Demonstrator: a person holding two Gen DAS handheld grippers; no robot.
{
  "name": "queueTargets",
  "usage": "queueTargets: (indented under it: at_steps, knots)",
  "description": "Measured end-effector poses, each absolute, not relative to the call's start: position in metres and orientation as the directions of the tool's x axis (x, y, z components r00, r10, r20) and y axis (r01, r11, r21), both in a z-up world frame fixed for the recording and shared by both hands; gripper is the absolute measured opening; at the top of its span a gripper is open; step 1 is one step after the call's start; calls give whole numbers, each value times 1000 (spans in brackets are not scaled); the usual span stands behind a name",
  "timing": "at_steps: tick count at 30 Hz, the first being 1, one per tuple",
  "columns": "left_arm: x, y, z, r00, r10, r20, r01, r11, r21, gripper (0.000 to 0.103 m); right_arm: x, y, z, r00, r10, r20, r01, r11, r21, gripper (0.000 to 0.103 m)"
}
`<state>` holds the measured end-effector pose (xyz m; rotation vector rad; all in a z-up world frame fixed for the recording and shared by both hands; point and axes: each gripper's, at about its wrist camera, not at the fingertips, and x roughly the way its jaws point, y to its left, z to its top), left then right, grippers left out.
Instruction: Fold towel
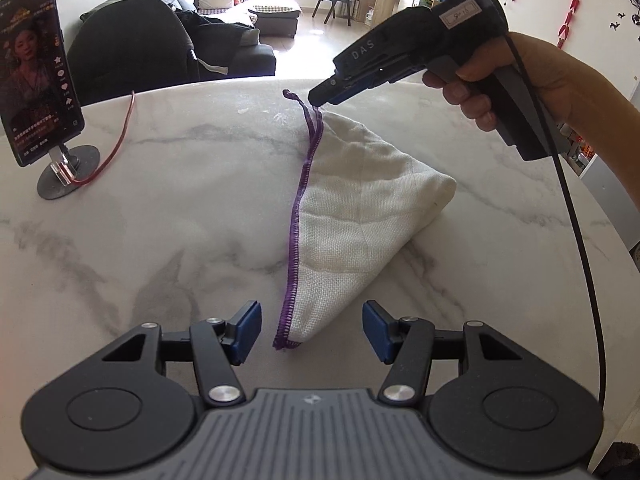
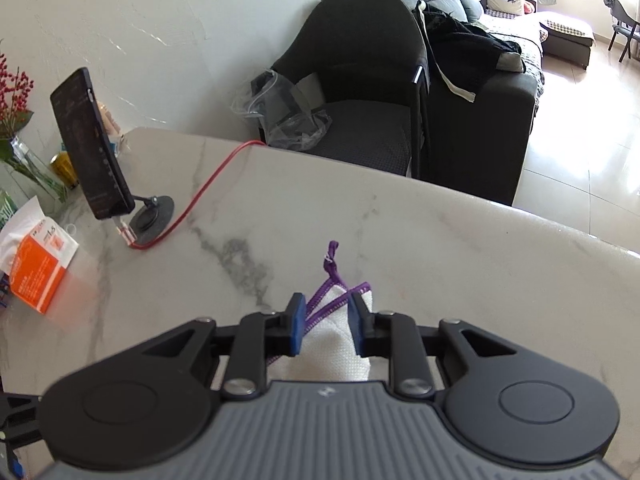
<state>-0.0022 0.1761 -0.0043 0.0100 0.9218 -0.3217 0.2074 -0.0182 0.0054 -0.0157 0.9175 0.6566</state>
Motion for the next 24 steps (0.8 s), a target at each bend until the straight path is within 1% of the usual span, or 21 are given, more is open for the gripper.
queueTargets:
  at_steps: [3, 8, 12, 14, 17, 19, 21, 24]
  knots:
    - [-1, 175, 4, 574, -296, -763, 289, 945, -149, 57, 190, -27, 12, 419, 520, -744, -572, 788, 228, 26]
    - [5, 159, 9, 569, -320, -758, 329, 933, -147, 57, 162, -34, 14, 380, 532, -757, -631, 747, 208, 26]
    - [11, 140, 9, 555, -349, -755, 376, 915, -147, 57, 141, -29, 10, 322, 542, -776, -694, 693, 196, 21]
    - [15, 132, 8, 547, -359, -756, 398, 906, -143, 54, 130, -22, 7, 298, 537, -789, -729, 661, 175, 17]
    - [20, 125, 0, 527, -345, -776, 407, 905, -126, 52, 117, -14, 1, 282, 522, -805, -768, 626, 137, 16]
    - [23, 126, -7, 513, -333, -791, 400, 908, -124, 49, 112, -14, -3, 287, 507, -813, -778, 618, 111, 16]
    - [24, 132, -15, 501, -323, -803, 383, 915, -129, 49, 113, -22, -8, 291, 497, -818, -772, 627, 106, 16]
    - [20, 144, -19, 511, -358, -782, 381, 909, -168, 48, 116, -41, -15, 296, 486, -822, -751, 650, 113, 14]
